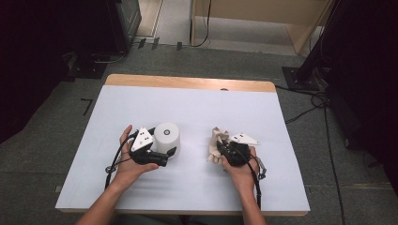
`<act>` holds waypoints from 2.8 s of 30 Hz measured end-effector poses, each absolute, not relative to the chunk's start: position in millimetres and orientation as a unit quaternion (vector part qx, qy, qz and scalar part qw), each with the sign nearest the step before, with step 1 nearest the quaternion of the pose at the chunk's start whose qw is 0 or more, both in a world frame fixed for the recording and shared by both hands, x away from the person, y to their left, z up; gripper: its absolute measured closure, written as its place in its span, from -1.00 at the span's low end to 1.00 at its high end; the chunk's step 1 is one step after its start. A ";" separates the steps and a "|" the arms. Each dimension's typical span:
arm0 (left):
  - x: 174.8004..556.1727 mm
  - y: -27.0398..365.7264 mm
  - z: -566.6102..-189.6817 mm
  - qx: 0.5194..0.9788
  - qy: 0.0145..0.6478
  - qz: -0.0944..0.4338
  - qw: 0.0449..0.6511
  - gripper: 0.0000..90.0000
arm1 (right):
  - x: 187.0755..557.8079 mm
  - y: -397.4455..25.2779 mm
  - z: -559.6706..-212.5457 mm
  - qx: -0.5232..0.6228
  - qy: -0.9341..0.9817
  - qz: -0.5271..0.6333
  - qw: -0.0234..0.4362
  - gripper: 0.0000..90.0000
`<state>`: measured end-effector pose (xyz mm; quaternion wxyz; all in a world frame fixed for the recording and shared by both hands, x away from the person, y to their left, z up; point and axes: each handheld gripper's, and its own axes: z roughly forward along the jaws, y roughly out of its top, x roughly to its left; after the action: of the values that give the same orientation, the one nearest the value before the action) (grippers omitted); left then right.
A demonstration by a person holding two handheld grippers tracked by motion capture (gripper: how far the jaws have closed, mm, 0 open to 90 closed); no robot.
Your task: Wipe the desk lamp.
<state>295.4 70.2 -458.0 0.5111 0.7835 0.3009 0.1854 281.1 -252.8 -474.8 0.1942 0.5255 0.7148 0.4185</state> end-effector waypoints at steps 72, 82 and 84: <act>274.3 209.5 -495.6 0.777 0.492 0.178 0.351 -1.00 | 239.2 -410.8 -496.4 0.642 0.677 0.278 0.229 -0.95; 275.5 199.4 -498.0 0.795 0.484 0.198 0.308 -1.00 | 229.6 -412.6 -503.2 0.641 0.668 0.280 0.252 -0.97; 275.5 199.4 -498.0 0.796 0.484 0.197 0.307 -1.00 | 230.1 -412.6 -503.6 0.641 0.669 0.280 0.252 -0.98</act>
<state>275.5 199.4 -498.0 0.3067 0.7956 0.4837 0.1975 230.1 -412.6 -503.6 0.2523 0.6409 0.6689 0.2796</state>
